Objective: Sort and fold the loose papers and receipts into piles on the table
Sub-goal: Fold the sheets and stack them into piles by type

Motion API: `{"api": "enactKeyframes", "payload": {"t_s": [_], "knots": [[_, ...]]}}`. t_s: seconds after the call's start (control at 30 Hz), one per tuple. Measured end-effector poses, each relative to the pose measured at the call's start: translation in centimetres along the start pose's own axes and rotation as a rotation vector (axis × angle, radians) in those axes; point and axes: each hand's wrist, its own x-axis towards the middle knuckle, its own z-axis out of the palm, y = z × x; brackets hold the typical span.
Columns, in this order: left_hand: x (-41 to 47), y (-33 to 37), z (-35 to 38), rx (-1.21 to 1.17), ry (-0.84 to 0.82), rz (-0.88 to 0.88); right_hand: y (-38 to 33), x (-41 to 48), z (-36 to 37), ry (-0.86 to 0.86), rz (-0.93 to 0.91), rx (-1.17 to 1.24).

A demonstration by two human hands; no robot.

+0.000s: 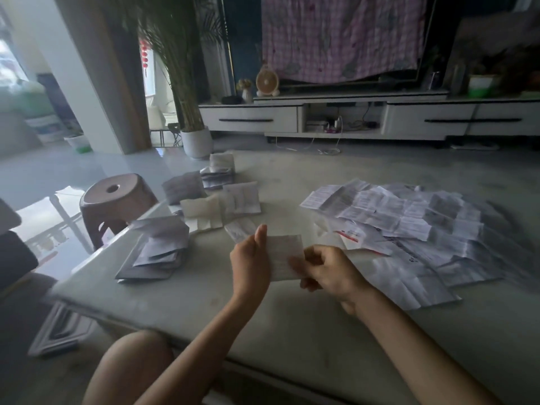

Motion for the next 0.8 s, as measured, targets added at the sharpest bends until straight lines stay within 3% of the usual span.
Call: {"api": "enactKeyframes", "payload": {"t_s": [0.17,0.23,0.3,0.4,0.53,0.67,0.8], "knots": [[2.7,-1.0,-2.9,0.046,0.008,-0.093,0.3,4.8,2.6,0.257,-0.055,-0.133],[4.0,-1.3,-4.6,0.074,0.011,-0.146,-0.4,7.3,4.0,0.239,-0.029,-0.099],[4.7,-1.7,-5.8,0.289,-0.029,-0.093,-0.9,9.6,5.4,0.221,-0.035,-0.161],[5.0,-1.8,-6.3,0.589,-0.172,0.065,-0.6,12.5,7.4,0.247,-0.061,-0.586],[4.8,-1.7,-5.1,0.912,-0.435,0.057,-0.1,12.5,9.2,0.348,-0.117,-1.013],[4.5,-1.9,-4.2,0.991,-0.505,0.047,-0.7,12.3,7.9,0.384,-0.251,-0.858],[4.2,-1.3,-2.8,0.923,-0.402,0.256,-0.9,11.9,2.3,0.429,-0.317,-0.904]]}}
